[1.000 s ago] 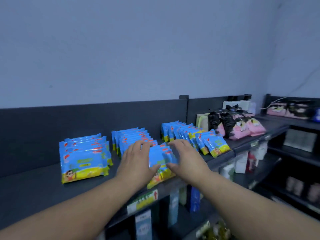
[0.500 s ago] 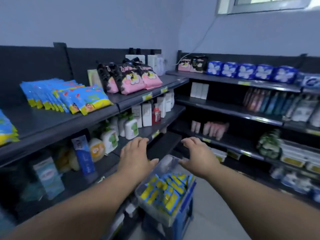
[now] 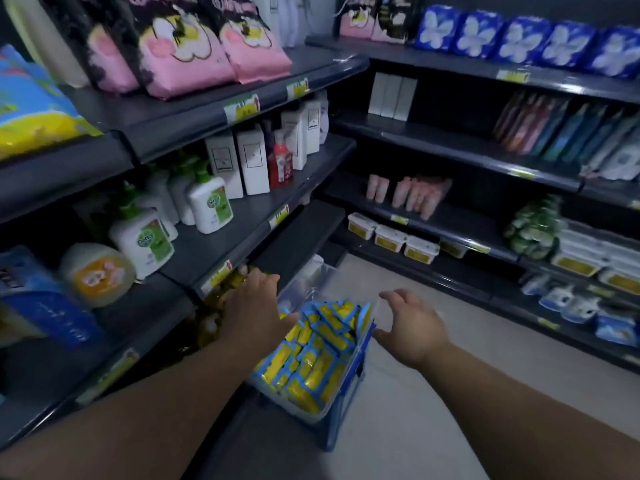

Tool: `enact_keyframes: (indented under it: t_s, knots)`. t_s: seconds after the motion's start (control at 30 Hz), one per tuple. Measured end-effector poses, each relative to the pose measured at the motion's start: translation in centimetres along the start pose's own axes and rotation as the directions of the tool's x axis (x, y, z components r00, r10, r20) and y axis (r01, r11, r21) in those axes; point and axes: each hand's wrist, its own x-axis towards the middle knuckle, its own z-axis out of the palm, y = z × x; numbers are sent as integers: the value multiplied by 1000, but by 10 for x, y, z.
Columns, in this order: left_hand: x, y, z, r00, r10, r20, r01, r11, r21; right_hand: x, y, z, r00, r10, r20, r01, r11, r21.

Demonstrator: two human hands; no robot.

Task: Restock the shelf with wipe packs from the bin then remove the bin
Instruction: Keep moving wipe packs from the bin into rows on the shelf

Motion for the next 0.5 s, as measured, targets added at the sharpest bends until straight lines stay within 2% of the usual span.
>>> enact_keyframes:
  t_s: [0.3,0.5]
  knots:
    - [82,-34,75,990,-35,138,32,999,27,89,8,74,987,39,158,-47,998,43]
    - [80,-67,147,967,-129,220,132,991,4,134,12,161,946,-39,321,14,997,81]
